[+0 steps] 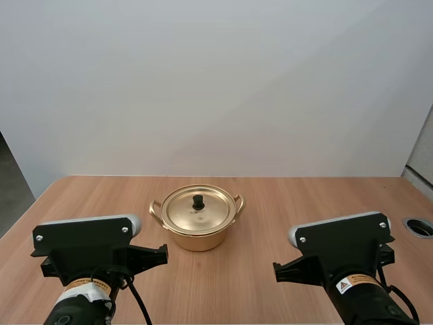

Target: Open the pot, put the car inside, and close it

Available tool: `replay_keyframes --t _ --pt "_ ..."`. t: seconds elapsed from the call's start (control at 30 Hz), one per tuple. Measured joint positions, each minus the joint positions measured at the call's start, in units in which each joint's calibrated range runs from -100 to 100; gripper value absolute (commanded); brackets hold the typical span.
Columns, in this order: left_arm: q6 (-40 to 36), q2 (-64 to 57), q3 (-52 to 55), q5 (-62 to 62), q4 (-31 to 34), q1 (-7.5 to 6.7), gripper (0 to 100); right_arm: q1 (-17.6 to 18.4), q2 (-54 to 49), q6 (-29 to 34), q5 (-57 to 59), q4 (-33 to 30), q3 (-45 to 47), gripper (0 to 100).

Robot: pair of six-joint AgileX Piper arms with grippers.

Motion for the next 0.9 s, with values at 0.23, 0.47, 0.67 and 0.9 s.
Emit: replay_keyframes --t 0.23,0.47,0.67,0.9 --pt "0.0 0.0 0.0 0.0 0.0 0.00 0 0.0 0.0 10.2 0.0 -12.1 0.0 0" --pt "0.0 0.0 0.0 0.0 0.0 0.00 0 0.0 0.0 20.1 0.0 -18.3 0.0 0" --pt "0.0 0.0 0.0 0.0 0.0 0.00 0 0.0 0.0 21.6 0.0 -16.8 0.0 0" --pt "0.0 0.0 0.0 0.0 0.0 0.00 0 0.0 0.0 21.6 0.0 -16.8 0.0 0"
